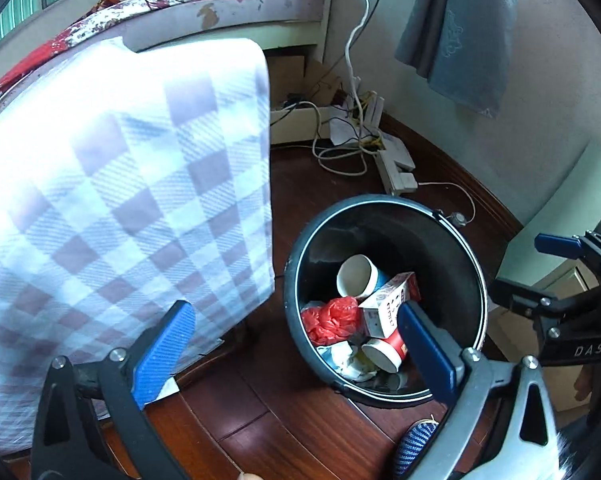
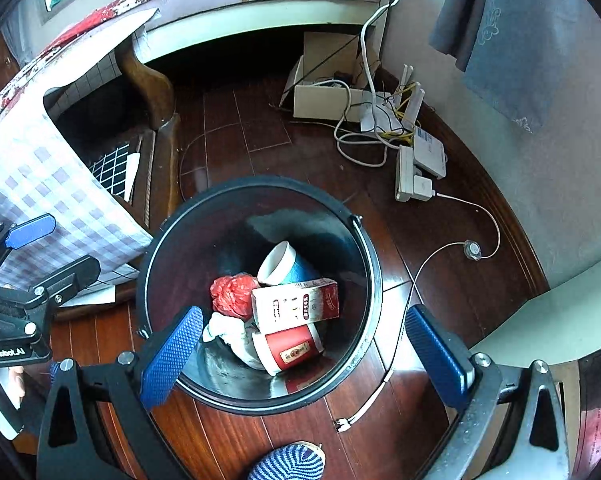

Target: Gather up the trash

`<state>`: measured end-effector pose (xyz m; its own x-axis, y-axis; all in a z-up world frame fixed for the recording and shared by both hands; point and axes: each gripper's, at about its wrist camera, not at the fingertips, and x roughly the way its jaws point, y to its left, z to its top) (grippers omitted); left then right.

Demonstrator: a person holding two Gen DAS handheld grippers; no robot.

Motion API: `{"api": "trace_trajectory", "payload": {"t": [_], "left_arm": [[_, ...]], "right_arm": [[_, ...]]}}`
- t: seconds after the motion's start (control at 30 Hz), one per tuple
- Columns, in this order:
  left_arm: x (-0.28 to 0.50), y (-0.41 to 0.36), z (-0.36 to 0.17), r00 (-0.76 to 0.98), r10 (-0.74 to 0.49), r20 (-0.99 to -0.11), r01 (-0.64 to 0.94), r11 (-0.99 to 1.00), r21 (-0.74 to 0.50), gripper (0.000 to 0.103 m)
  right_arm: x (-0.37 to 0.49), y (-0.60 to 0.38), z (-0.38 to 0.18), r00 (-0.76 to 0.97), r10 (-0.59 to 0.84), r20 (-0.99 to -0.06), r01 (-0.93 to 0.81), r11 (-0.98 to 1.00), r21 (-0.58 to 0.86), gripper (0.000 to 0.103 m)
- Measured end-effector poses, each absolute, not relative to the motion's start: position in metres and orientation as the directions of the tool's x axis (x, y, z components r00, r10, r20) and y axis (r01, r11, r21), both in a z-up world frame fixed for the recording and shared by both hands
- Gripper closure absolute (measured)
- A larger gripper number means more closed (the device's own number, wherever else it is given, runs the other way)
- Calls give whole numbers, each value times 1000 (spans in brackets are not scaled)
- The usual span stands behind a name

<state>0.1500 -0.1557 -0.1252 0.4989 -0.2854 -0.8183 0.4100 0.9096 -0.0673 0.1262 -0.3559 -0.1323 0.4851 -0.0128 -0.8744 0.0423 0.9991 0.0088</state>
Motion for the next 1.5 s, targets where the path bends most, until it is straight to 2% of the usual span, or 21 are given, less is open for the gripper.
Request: {"api": "trace_trajectory", "payload": {"t": [0.6,1.07,1.5], "left_arm": [[123,-136,-76,572,-270,-775,386,922,-36,2],[94,-103,-23,645,-230,-729,319,948,-17,2],[38,-63,27,741,-215,-636,269,963,-12,2]], "right_arm": [[111,-325,-88,565,-17,-825,1,1000,-20,1],[78,-292,-35,618,-68,-783,64,997,-37,1],[28,-244,18,702,-53,-710,23,998,-52,1]]}}
